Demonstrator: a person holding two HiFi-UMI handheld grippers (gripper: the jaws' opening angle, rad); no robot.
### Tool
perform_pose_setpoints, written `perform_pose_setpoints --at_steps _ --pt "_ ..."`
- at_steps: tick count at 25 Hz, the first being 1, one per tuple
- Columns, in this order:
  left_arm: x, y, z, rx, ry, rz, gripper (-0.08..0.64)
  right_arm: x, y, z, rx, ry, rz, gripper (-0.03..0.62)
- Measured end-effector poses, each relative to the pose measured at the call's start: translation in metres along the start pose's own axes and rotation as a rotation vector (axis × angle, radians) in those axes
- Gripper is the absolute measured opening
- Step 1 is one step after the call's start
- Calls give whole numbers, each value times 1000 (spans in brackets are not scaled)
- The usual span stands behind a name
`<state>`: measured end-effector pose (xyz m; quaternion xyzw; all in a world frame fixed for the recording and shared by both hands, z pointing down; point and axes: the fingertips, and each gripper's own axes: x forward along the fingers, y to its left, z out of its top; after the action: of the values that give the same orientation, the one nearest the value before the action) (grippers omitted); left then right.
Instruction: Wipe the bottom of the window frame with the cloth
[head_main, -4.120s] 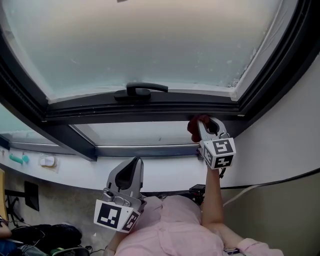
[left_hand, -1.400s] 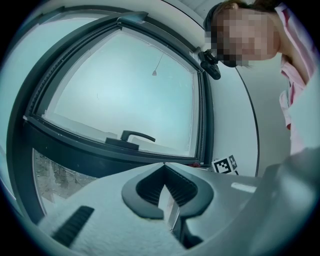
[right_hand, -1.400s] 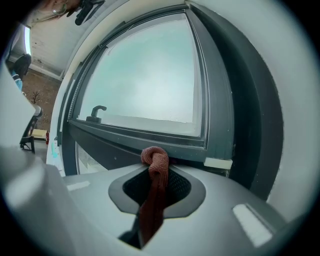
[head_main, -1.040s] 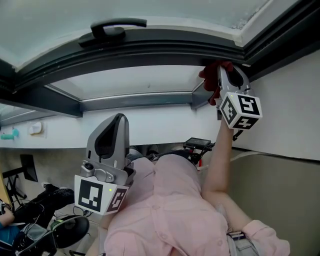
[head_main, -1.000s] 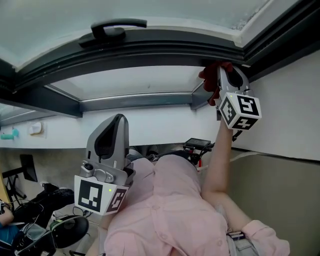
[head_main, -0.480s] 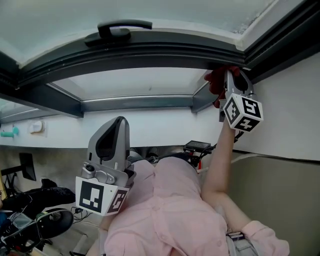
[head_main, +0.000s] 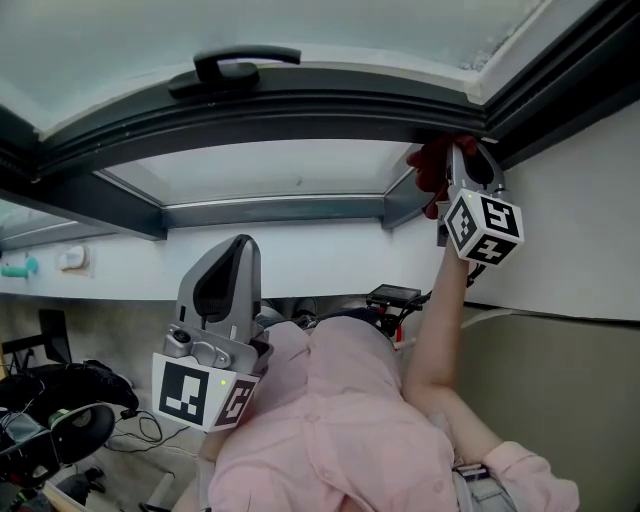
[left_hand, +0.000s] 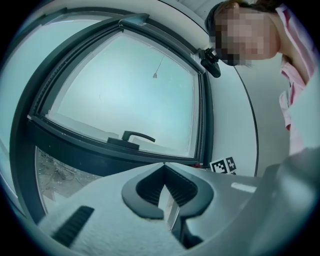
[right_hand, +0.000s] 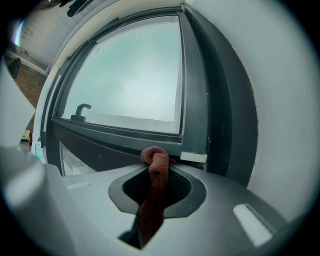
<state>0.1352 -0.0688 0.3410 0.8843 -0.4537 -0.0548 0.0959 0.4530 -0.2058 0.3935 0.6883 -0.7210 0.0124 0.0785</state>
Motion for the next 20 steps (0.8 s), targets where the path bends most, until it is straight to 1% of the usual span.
perform_pose_setpoints --at_steps 3,12,17,20 --pt "1 -1 0 1 0 -2 0 -1 -6 -1 6 3 -15 55" --pt "6 -4 -2 -2 9 -16 0 -1 -6 -1 -2 5 -22 55" --pt "6 -3 -4 -4 13 -13 0 -3 -21 -3 -1 18 -82 55" --pt "7 -2 -3 -4 11 -11 0 -3 -24 -3 -3 20 -92 55"
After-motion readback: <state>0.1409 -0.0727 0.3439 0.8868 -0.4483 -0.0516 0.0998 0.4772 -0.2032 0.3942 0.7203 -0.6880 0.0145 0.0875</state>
